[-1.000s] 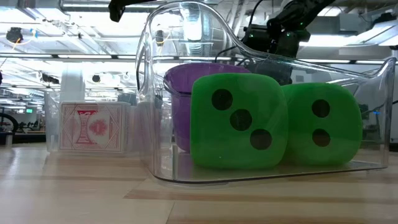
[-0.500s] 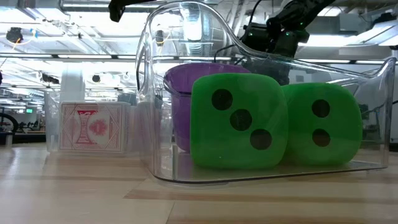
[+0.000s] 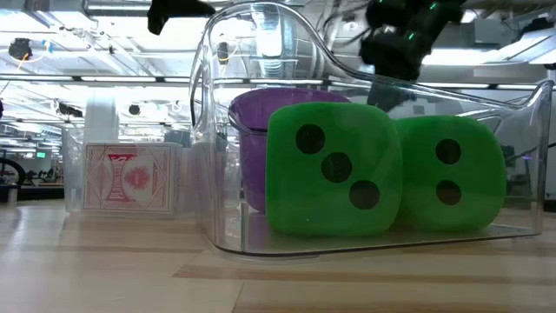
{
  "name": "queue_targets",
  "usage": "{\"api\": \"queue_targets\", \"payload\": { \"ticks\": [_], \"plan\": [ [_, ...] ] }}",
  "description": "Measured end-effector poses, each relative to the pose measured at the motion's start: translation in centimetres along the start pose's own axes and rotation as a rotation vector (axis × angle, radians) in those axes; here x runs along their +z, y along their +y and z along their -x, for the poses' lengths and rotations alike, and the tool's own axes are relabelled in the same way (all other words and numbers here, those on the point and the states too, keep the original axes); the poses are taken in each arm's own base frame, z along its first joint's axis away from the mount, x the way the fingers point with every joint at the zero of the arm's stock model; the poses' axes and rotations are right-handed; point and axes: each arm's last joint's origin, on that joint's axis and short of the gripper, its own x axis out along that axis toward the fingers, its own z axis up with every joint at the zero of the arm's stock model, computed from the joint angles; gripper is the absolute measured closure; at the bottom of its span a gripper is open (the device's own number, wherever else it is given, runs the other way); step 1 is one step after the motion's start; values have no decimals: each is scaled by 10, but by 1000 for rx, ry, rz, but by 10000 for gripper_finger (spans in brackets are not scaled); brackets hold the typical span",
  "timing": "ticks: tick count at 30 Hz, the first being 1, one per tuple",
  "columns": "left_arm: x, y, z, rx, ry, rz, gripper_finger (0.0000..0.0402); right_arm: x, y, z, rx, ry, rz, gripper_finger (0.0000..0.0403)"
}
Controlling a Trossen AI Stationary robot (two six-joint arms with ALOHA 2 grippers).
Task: Pick & Place Toys
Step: Return to Home Position
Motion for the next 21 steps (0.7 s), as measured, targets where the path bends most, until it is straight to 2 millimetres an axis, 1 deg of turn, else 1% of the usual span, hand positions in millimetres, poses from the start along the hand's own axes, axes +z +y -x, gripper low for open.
{"api": "queue_targets", "payload": {
  "ticks": [5, 8, 10, 14, 17, 19, 21],
  "plan": [
    [-5, 5, -1, 63, 43, -76, 248, -11, -4, 52, -15, -150, -80, 190],
    [-7, 10, -3, -32, 68, -98, 255, -20, -5, 76, -1, -218, -151, 195],
    [-14, 16, -8, -130, 60, -83, 265, -25, -5, 88, 0, -266, -197, 198],
    [-36, 34, -19, -298, -17, -46, 295, -31, -1, 102, -6, -330, -261, 202],
    [-55, 48, -20, -343, -33, -28, 323, -35, 5, 107, 19, -348, -299, 206],
    [-67, 54, -14, -363, -20, -28, 345, -37, 9, 109, 44, -347, -320, 208],
    [-71, 55, -5, -390, -57, -43, 372, -38, 14, 108, 61, -340, -333, 210]
  ]
}}
